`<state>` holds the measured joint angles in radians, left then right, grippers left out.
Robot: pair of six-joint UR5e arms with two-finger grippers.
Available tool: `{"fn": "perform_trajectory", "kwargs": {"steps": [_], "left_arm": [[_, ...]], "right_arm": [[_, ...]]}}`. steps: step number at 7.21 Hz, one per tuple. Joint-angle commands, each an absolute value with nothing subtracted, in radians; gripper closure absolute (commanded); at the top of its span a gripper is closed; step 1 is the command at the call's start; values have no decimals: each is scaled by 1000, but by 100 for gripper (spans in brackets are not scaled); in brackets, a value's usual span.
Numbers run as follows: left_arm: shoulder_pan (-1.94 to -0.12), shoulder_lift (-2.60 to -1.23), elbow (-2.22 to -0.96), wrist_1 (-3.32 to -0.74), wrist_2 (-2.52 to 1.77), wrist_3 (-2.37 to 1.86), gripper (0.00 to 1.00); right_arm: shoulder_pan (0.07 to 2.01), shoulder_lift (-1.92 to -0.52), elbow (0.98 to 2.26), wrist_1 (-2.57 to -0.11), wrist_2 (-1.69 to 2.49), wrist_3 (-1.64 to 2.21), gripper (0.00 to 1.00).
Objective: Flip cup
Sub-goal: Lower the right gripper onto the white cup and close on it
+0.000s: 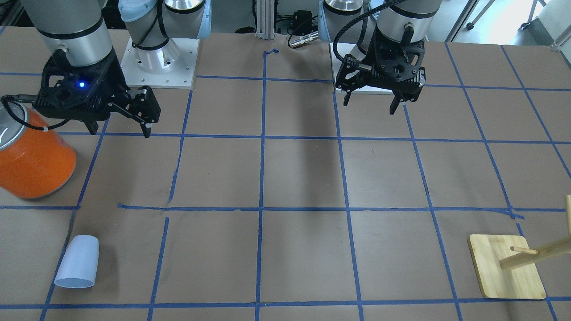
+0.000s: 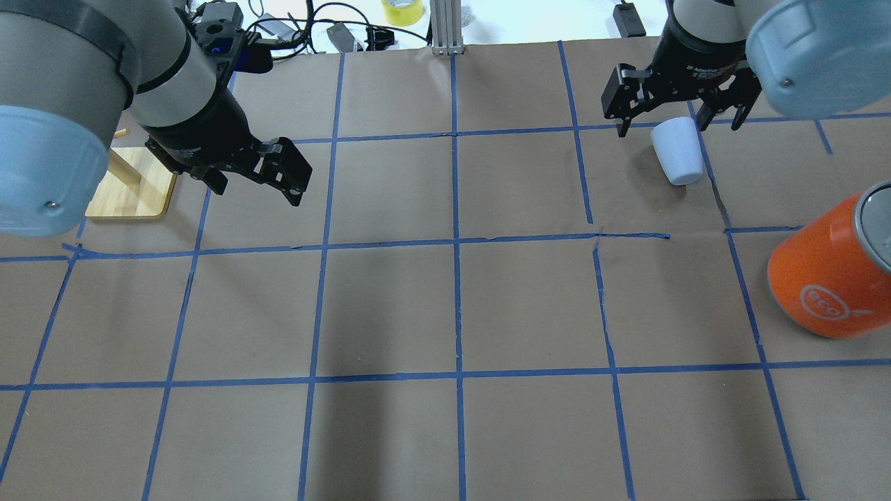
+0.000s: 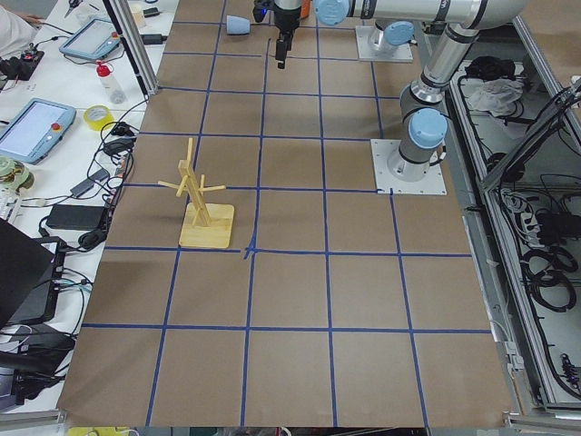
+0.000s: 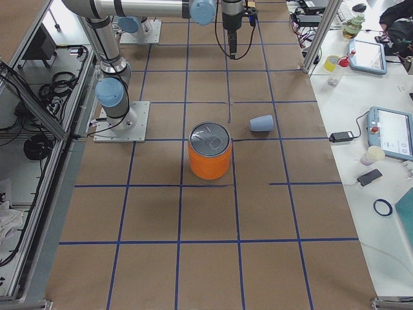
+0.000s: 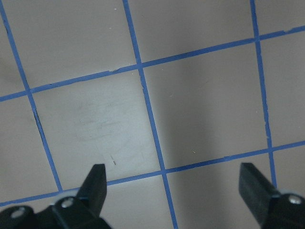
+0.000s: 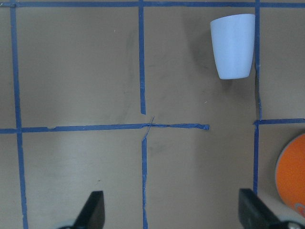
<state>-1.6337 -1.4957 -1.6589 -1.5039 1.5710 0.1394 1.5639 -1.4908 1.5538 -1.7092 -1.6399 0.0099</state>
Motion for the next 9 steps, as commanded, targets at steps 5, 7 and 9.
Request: {"fn": "perform_trajectory", "kwargs": {"steps": [5,7,9], "left_arm": [[-1634,-1500,-1660,-1502,1569,138,0],[-1634,-1502,-1660,-1503,1569,138,0],[-1634,-1502,-1660,-1503,1569,138,0]], "right_arm": [[1304,-1119,1539,-2092,-1620,-100,0],[1305,-1021,1546,-2196,-1558,-72,0],[1307,-988,1549,-2233,-1539,-66,0]]}}
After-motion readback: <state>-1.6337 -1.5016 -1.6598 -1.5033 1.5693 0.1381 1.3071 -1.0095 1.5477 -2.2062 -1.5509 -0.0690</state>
